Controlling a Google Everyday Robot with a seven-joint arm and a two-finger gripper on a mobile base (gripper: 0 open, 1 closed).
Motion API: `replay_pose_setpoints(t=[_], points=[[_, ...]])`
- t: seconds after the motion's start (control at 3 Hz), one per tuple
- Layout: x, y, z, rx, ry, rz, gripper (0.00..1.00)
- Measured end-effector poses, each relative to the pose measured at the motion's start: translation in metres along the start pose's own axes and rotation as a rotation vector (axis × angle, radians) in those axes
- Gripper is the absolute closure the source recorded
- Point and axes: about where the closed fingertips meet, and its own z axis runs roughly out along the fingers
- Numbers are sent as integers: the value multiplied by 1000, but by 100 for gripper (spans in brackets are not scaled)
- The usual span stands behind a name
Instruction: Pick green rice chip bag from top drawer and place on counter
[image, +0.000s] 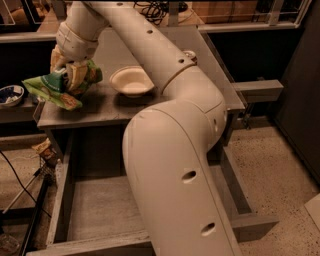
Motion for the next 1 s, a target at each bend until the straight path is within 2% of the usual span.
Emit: replay_pose_setpoints(t=[0.33, 0.67, 1.0], points=[[2, -2, 3, 1, -9, 0, 100], [2, -2, 3, 1, -9, 0, 81], [2, -2, 3, 1, -9, 0, 58]])
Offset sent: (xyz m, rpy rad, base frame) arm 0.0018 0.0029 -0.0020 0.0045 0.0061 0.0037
